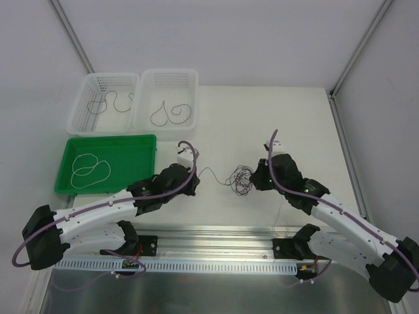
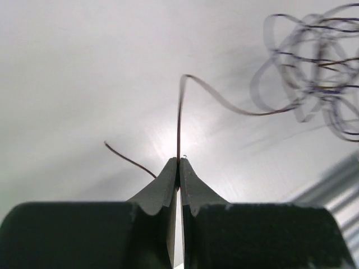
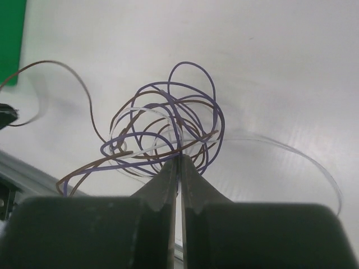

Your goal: Untangle the cables

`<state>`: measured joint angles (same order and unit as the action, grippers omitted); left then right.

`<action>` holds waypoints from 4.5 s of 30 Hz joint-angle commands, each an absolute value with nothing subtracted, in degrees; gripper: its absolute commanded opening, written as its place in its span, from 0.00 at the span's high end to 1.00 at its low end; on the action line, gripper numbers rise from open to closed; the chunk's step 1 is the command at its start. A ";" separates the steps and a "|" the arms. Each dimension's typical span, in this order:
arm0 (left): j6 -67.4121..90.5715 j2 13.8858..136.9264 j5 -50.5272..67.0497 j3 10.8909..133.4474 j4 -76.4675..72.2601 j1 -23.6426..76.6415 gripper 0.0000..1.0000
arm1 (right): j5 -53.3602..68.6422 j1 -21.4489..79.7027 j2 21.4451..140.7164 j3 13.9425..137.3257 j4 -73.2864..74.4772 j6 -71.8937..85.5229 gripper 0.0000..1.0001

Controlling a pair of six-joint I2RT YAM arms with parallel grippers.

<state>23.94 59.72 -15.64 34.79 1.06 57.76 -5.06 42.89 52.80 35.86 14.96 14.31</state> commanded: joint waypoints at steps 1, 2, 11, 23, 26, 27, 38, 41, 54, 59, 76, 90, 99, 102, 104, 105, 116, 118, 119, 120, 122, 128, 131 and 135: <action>27.50 54.25 -26.89 37.18 13.68 52.15 1.00 | -8.87 36.94 45.38 35.94 20.90 13.36 0.99; 28.73 53.10 -26.89 36.92 14.58 50.55 1.00 | -9.83 35.78 43.70 36.21 23.44 13.01 0.99; 29.62 44.65 -31.02 39.19 22.67 44.83 1.00 | -23.10 26.46 35.95 41.13 37.86 13.01 0.99; 21.12 37.35 -37.27 57.11 33.48 42.01 1.00 | -19.35 15.56 42.71 37.80 37.98 15.03 0.99; 17.33 38.49 -37.44 64.84 35.06 42.01 1.00 | -17.15 13.28 44.82 36.74 36.22 14.85 0.99; 16.44 38.93 -37.44 68.17 35.33 42.01 1.00 | -16.79 12.75 45.35 36.65 35.95 14.85 0.99; 14.24 42.62 -28.32 72.16 35.95 42.01 1.00 | -8.02 9.76 48.78 36.04 32.26 12.31 0.91; 15.11 44.12 -27.60 71.89 35.95 42.01 1.00 | -3.62 9.76 48.87 36.39 31.56 10.64 0.71; 13.28 60.10 -25.93 81.73 32.88 41.23 1.00 | 7.20 14.58 39.47 40.43 37.26 3.25 0.00; 12.04 66.96 -22.33 90.69 31.64 36.39 1.00 | 11.07 15.38 33.76 40.43 38.14 2.81 0.03; 8.87 83.31 -19.35 108.88 16.26 8.45 1.00 | 18.36 15.65 29.18 38.85 39.20 1.14 0.03; 14.59 97.20 -14.77 103.45 3.43 -8.25 1.00 | 20.57 16.17 31.55 37.09 37.70 1.06 0.03; 17.65 107.93 -10.66 99.50 3.16 -13.71 0.83 | 18.73 16.17 32.87 36.83 37.79 1.05 0.03; 19.59 107.58 -8.00 96.25 3.16 -14.59 0.75 | 18.02 16.17 33.31 37.09 37.97 1.05 0.03; 20.21 106.36 -6.51 94.40 3.16 -14.59 0.55 | 17.49 16.26 33.22 37.18 38.14 1.14 0.03; 21.08 105.83 -5.81 93.87 3.16 -14.50 0.46 | 17.14 16.26 33.22 37.26 38.32 1.23 0.03; 30.75 87.49 4.22 80.61 3.16 -10.73 0.01 | 3.71 16.17 34.72 36.74 40.08 6.67 0.03; 31.90 83.09 5.27 76.49 3.25 -7.06 0.01 | 0.46 16.17 35.68 36.30 39.90 8.34 0.03; 32.25 81.58 5.27 75.07 3.25 -5.55 0.01 | -2.00 16.17 36.21 36.21 39.99 8.70 0.02; 32.08 80.08 5.01 73.75 3.25 -4.06 0.01 | -2.46 16.17 36.65 36.21 39.73 8.96 0.02; 31.03 75.70 4.57 70.24 3.86 -0.20 0.01 | -2.72 16.17 37.87 35.86 39.11 9.49 0.04; 27.78 62.68 7.46 59.69 9.31 9.04 0.01 | -2.55 16.26 41.03 32.88 34.21 11.07 0.26; 27.16 56.72 15.33 53.01 11.60 10.28 0.01 | -3.34 16.26 43.84 31.04 31.39 13.00 0.30; 25.84 50.90 24.60 45.98 14.67 10.46 0.01 | -5.27 16.35 46.66 28.66 27.08 15.81 0.32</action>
<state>27.99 54.04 14.87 49.21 11.79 10.13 -2.87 16.01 45.32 30.00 32.71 12.40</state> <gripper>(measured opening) 0.992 0.685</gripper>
